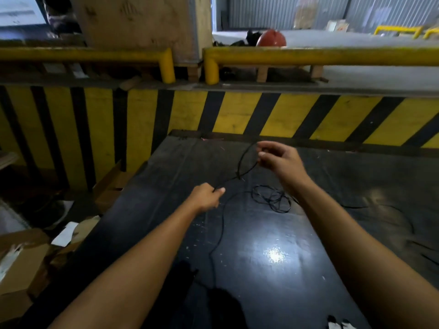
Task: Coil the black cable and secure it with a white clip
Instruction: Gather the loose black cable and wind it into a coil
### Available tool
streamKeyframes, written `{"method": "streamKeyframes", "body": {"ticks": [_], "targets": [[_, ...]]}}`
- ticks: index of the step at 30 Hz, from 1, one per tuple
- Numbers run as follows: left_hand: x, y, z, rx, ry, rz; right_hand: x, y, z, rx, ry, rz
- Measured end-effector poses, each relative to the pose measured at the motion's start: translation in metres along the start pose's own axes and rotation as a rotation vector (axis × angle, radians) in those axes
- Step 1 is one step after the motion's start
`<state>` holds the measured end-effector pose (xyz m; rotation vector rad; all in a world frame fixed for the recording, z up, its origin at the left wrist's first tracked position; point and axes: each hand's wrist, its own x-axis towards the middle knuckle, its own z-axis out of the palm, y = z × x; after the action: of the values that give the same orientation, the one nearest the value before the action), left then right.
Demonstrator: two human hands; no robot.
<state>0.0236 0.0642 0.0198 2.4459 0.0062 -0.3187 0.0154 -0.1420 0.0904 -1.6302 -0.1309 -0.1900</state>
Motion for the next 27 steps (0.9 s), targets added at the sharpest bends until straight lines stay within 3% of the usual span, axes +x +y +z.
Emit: {"method": "streamKeyframes", "body": {"ticks": [3,6,10,15,20,24,27], "targets": [[-0.029,0.048,-0.044,-0.293,-0.258,0.125,0.008,-0.013,-0.046,-0.253,0.101,-0.023],[-0.055,0.095,-0.073,-0.703,-0.422,0.278,-0.003,-0.017,-0.066,-0.681,0.033,-0.08],[-0.072,0.153,-0.08,-1.088,-0.411,0.461,-0.032,-0.015,-0.053,-0.807,-0.015,-0.177],[-0.074,0.186,-0.071,-1.344,-0.343,0.571,-0.046,-0.016,-0.059,-0.813,0.007,-0.242],[-0.083,0.203,-0.067,-1.333,-0.385,0.625,-0.046,-0.043,-0.095,-0.808,0.116,-0.211],[-0.085,0.222,-0.078,-1.352,-0.176,0.678,-0.057,-0.048,-0.102,-0.764,-0.117,-0.135],[-0.081,0.225,-0.089,-0.76,0.139,0.709,-0.066,-0.042,-0.106,-0.904,-0.371,-0.056]]}}
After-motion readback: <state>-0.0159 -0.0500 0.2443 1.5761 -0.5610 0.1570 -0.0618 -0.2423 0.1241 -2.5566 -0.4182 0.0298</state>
